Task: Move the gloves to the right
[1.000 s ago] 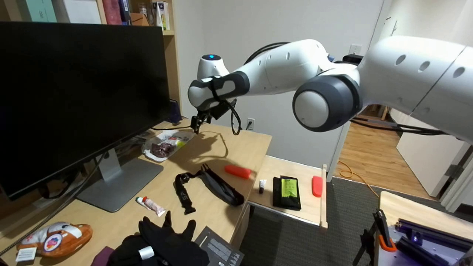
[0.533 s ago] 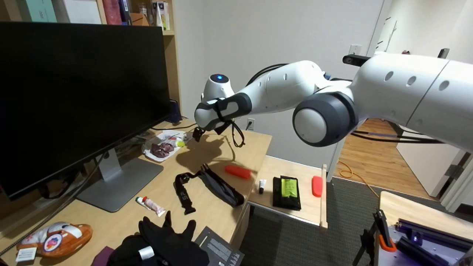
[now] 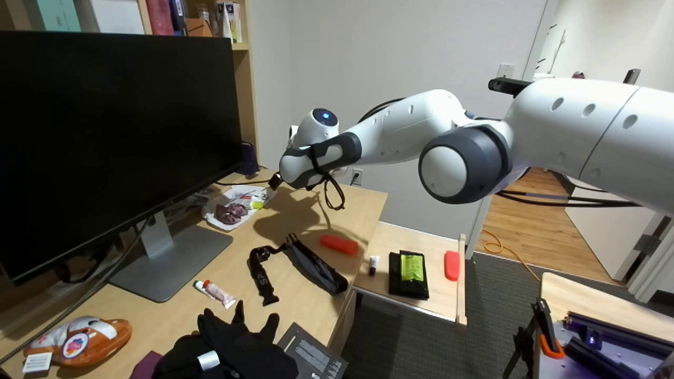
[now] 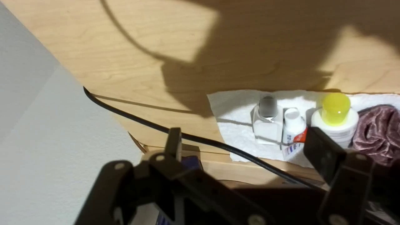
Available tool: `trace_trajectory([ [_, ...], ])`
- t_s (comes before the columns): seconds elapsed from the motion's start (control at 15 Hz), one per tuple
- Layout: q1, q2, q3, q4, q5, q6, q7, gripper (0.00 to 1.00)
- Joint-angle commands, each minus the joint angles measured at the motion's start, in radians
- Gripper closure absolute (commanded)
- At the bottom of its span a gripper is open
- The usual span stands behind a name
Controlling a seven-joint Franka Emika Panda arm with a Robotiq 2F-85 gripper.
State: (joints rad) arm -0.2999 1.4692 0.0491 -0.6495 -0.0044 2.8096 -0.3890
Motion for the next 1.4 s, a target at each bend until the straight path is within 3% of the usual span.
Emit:
trace_trajectory([
  [0.0,-0.021,0.0,0.045,0.003,-0.002,-0.063,-0.049,0.0],
  [0.13,-0.016,0.0,0.057,0.026,0.002,-0.153,-0.059,0.0],
  [0.27,-0.009,-0.066,0.064,-0.032,0.004,-0.263,-0.061,0.0],
  [0.6,0.037,-0.212,0.031,-0.058,-0.019,-0.552,-0.016,0.0],
  [1.0,0.093,-0.396,-0.01,-0.113,-0.062,-0.923,-0.063,0.0],
  [1.27,0.138,-0.482,-0.014,-0.195,-0.101,-1.043,-0.122,0.0],
  [1.33,0.122,-0.41,-0.003,-0.094,-0.071,-1.014,-0.087,0.0],
])
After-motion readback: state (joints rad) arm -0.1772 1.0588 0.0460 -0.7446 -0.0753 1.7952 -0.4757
